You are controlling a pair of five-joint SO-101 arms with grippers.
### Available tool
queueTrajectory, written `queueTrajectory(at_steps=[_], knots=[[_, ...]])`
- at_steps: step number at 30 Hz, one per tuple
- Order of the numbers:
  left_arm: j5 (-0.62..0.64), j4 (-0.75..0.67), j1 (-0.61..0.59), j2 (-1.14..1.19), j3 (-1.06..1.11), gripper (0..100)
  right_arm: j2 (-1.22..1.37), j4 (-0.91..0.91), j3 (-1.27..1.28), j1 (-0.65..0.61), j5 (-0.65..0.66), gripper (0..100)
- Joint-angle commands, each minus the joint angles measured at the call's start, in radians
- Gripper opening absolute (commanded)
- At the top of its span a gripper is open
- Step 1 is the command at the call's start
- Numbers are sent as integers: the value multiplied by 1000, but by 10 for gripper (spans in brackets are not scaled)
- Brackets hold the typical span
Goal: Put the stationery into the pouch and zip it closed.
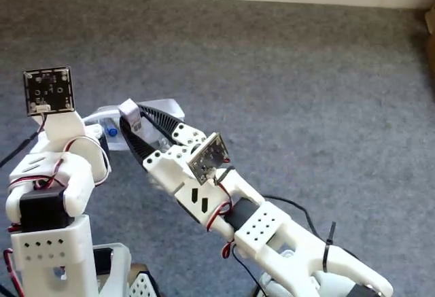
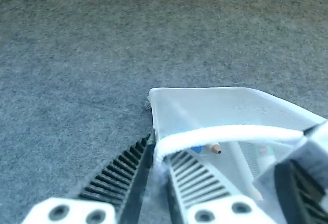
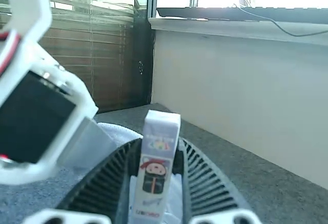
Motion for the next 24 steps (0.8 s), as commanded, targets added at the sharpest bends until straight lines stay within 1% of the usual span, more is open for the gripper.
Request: queueTrajectory(at_steps=[1, 8, 17, 19, 22, 24], knots=[[-9, -6, 15, -19, -5, 11, 19, -13, 7, 30, 15, 5], [-9, -6, 15, -19, -5, 11, 18, -13, 50, 27, 17, 5], [-9, -6, 13, -19, -5, 11, 18, -15, 47, 30, 17, 12], [-9, -6, 13, -19, -5, 11, 18, -15, 45, 28, 17, 39], [-9, -6, 13, -19, -5, 11, 18, -21, 44, 30, 17, 105], [-9, -6, 13, -19, -5, 11, 18, -21, 41, 31, 17, 105]])
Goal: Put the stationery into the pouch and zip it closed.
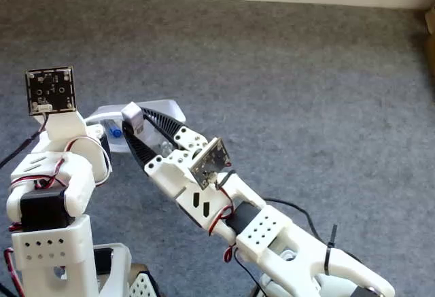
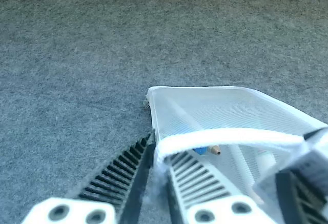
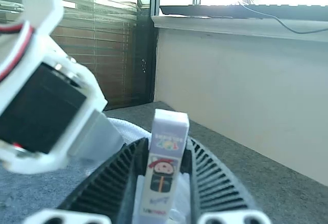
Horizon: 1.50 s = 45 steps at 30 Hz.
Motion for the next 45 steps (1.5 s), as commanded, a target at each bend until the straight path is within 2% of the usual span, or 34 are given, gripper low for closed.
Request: queueTrajectory(at_steps=[1, 6, 11, 13, 18, 25, 28, 31, 45], knots=[[-9, -6, 10, -19, -7, 11, 13, -8, 2, 31, 17, 104], [-9, -6, 10, -19, -7, 11, 12, -8, 2, 24, 17, 117], [-11, -6, 10, -19, -7, 11, 12, -8, 12, 24, 15, 251], [-11, -6, 10, -19, -7, 11, 10, -8, 12, 19, 15, 268], [-12, -8, 10, -19, -7, 11, -33, -4, 18, -4, 15, 266], [-12, -61, 10, -19, 30, 11, -272, 1, 137, -41, 15, 266], [-12, -68, 10, -19, 35, 11, -338, 88, 151, -59, 15, 244], [-12, -64, 10, -19, 31, 11, -355, 188, 150, -62, 15, 202], [-11, -63, 8, -24, 33, 11, -364, 196, 150, -68, 15, 181]])
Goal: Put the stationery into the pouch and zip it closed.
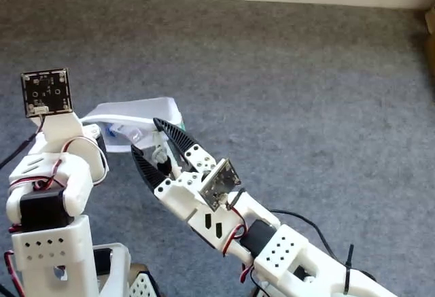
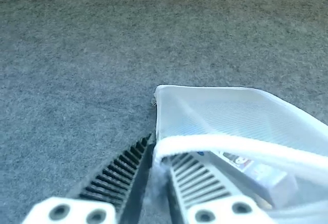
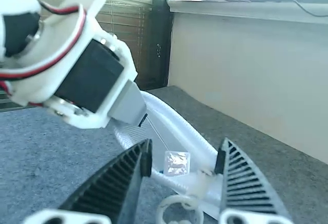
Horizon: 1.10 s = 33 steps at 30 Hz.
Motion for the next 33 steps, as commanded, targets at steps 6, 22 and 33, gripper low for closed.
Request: queueTrajectory(at_steps=[6, 22, 33], knots=[[95, -28, -117, -25, -16, 10, -38, 160, -47, 2, 11, 181], [140, -109, -194, -340, 127, 11, -25, 406, -226, 269, -157, 180], [141, -103, -228, -154, 59, 11, 366, 616, -565, 355, -241, 180]])
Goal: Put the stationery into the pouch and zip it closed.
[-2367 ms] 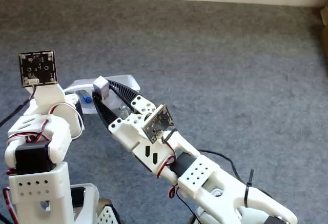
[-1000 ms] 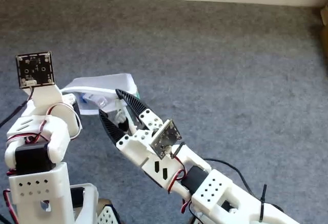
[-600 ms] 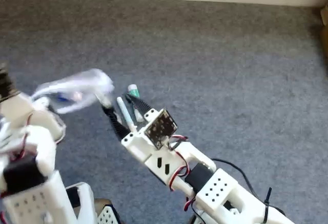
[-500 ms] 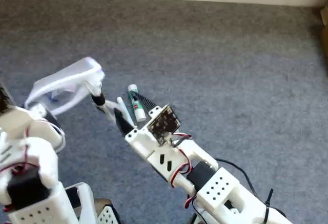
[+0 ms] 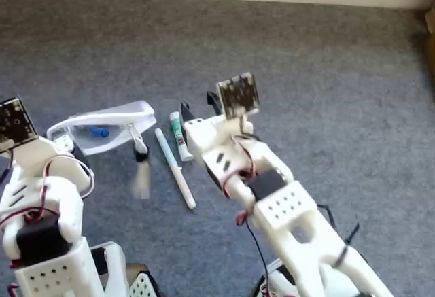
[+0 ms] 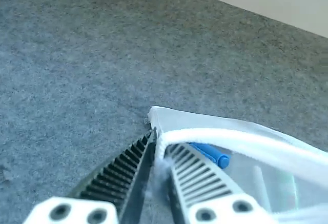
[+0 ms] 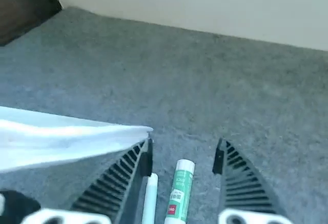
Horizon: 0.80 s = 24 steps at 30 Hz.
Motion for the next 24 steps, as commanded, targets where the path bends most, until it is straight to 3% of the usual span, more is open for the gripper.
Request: queueTrajectory(at_steps=[1, 9, 15, 24], knots=[[12, -29, -44, 76, -91, 11, 61, 4, -110, 25, -9, 180], [12, -29, -58, 114, -108, 11, 174, 19, -150, 33, -6, 180], [51, -29, -65, 113, -108, 11, 282, 206, -294, 31, -5, 180], [57, -29, -117, 113, -108, 11, 486, 306, -437, 8, 68, 180]])
